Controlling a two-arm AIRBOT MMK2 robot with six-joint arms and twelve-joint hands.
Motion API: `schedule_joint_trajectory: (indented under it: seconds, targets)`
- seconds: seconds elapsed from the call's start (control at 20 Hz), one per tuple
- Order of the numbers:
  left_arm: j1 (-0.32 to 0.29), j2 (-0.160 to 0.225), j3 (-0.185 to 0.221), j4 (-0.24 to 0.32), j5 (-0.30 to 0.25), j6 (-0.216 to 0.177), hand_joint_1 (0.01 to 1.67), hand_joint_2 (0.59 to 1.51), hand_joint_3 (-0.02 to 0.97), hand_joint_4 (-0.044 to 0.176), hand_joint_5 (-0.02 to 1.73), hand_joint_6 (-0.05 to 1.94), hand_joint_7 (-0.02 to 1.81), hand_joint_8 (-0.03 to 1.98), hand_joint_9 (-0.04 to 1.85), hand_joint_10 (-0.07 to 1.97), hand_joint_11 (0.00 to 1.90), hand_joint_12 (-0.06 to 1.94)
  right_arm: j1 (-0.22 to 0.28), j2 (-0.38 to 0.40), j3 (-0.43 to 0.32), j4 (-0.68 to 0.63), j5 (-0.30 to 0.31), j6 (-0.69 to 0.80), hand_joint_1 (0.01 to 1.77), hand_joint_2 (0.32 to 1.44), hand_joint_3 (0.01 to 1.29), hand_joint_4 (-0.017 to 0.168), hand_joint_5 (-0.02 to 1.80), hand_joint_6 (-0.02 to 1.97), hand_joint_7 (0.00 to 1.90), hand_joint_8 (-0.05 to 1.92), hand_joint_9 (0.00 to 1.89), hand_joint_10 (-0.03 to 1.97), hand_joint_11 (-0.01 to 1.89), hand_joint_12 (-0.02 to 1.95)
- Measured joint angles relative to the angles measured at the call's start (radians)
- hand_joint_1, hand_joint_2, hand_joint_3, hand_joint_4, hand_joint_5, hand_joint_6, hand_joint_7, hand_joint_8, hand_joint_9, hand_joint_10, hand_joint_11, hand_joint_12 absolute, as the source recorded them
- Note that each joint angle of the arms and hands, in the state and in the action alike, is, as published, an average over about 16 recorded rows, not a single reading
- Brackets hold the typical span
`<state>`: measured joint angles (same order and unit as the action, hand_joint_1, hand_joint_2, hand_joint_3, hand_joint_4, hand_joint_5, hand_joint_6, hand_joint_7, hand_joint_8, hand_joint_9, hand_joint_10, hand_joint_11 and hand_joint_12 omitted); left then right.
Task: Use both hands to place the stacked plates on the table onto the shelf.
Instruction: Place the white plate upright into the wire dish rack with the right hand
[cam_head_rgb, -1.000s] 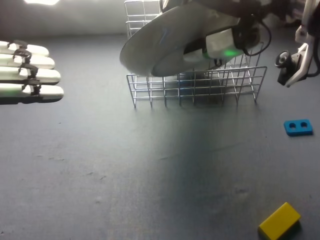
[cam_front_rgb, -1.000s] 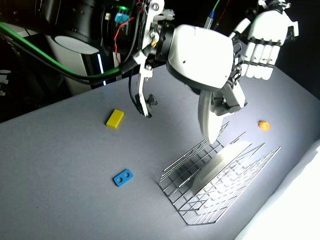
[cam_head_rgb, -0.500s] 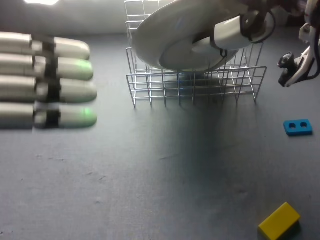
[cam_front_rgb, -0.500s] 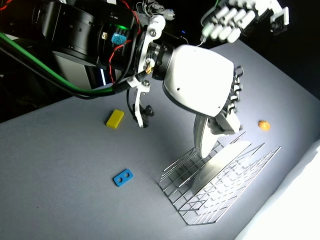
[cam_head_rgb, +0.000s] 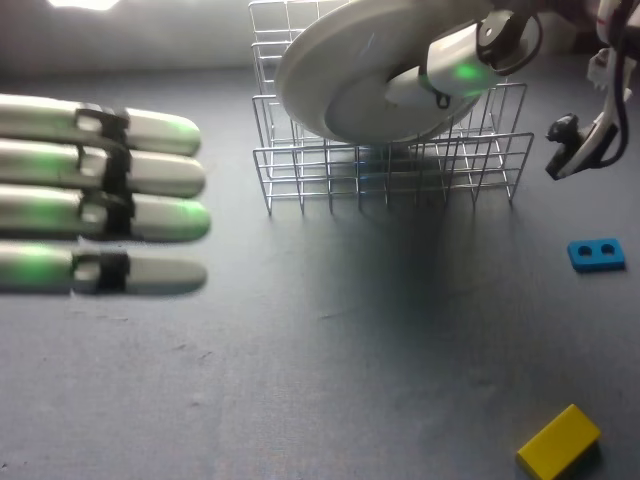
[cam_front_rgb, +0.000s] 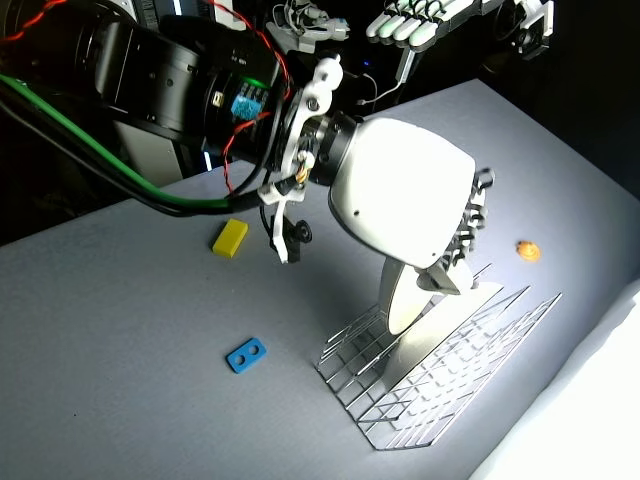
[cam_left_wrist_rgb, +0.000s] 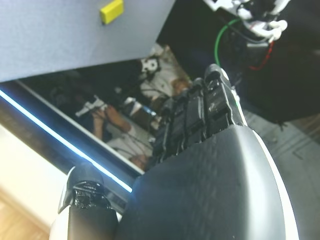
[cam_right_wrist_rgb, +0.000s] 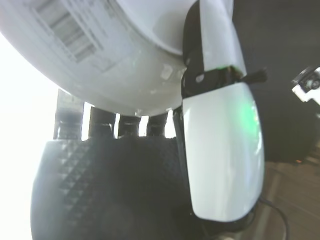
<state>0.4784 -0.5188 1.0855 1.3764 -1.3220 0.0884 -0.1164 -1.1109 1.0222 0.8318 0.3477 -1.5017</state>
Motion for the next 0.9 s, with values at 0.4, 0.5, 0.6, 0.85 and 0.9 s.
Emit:
schedule_joint_trajectory:
  seconds: [0.4, 0.5, 0.6, 0.85, 0.9]
  targets:
    - [-0.027, -0.054, 0.065, 0.024, -0.036, -0.089, 0.02, 1.135, 0.019, 0.003, 0.03, 0.01, 0.02, -0.01, 0.02, -0.06, 0.02, 0.01, 0.008, -0.041, 0.051, 0.059, -0.015, -0.002, 1.22, 0.98, 0.01, 0.021, 1.0, 0.93, 1.11, 0.77, 1.27, 0.03, 0.73, 1.21]
    - [-0.034, -0.067, 0.082, 0.034, -0.046, -0.107, 0.02, 1.136, 0.019, 0.003, 0.03, 0.01, 0.02, -0.01, 0.02, -0.06, 0.02, 0.01, 0.011, -0.049, 0.061, 0.069, -0.018, -0.002, 1.22, 0.98, 0.01, 0.019, 1.0, 0.93, 1.1, 0.77, 1.27, 0.03, 0.73, 1.21]
    - [-0.039, -0.077, 0.093, 0.047, -0.055, -0.112, 0.02, 1.136, 0.019, 0.003, 0.02, 0.01, 0.02, -0.01, 0.02, -0.06, 0.02, 0.01, 0.013, -0.055, 0.069, 0.076, -0.019, -0.003, 1.22, 0.98, 0.01, 0.018, 0.99, 0.93, 1.1, 0.78, 1.27, 0.03, 0.72, 1.22]
    - [-0.042, -0.092, 0.112, 0.092, -0.076, -0.098, 0.02, 1.136, 0.019, 0.003, 0.02, 0.01, 0.02, -0.01, 0.01, -0.06, 0.02, 0.01, 0.015, -0.065, 0.083, 0.088, -0.023, -0.009, 1.22, 0.98, 0.01, 0.016, 0.99, 0.94, 1.1, 0.79, 1.27, 0.02, 0.71, 1.21]
    - [-0.042, -0.094, 0.114, 0.1, -0.08, -0.093, 0.02, 1.136, 0.019, 0.003, 0.02, 0.01, 0.02, -0.01, 0.01, -0.06, 0.02, 0.01, 0.015, -0.066, 0.085, 0.089, -0.024, -0.01, 1.22, 0.98, 0.01, 0.015, 0.99, 0.94, 1.1, 0.79, 1.27, 0.02, 0.71, 1.21]
